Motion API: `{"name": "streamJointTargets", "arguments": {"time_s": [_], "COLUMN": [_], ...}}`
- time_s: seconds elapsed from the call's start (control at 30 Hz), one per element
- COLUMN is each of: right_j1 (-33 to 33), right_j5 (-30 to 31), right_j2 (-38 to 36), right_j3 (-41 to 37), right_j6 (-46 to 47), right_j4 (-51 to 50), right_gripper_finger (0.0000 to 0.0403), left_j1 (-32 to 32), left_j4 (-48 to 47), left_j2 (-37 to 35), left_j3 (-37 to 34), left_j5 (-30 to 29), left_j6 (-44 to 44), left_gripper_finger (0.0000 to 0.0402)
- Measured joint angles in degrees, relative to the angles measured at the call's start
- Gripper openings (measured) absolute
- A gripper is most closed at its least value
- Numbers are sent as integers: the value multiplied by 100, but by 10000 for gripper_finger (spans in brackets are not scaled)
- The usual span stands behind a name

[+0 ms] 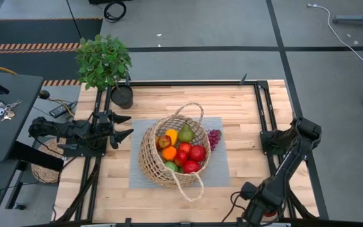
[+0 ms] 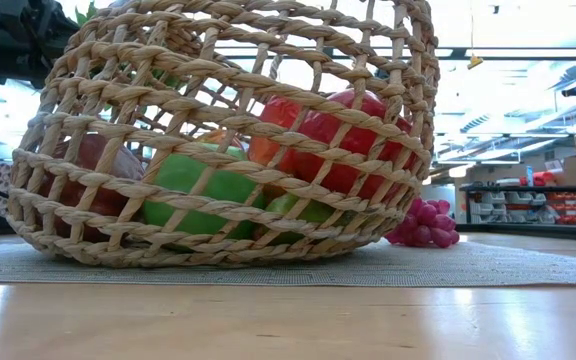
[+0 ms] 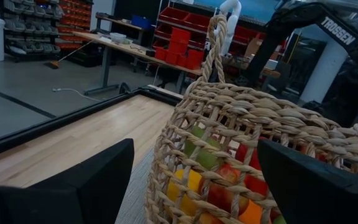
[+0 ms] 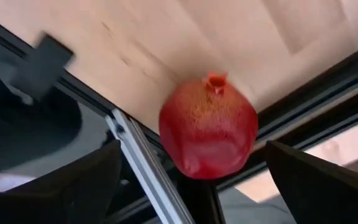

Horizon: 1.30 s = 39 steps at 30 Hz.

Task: Build produce basket
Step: Put the red pomegranate into the brown basket

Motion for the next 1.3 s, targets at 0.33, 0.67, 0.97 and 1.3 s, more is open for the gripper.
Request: {"name": "streamJointTargets", "arguments": {"time_s": [0.33, 0.67, 0.97, 1.3], "right_j1": [-105, -112, -120, -223], "right_j5": [-805, -1561, -1988, -1750], "right_j2": [492, 760, 760, 747], "right_j3": [-12, -659, -927, -844], "right_j6": [-855, -1218, -1760, -2364], "right_j4": [-7, 747, 752, 501], "right_gripper_finger": [400, 400, 386, 348], "left_j1": [-1, -1, -1, 0], "left_j4": [0, 0, 0, 0], "left_j2": [0, 0, 0, 0], "left_j3": [0, 0, 0, 0], "left_j5": [0, 1, 0, 0], "left_j6": [1, -2, -1, -3], "left_gripper_finger": [348, 348, 348, 348]}}
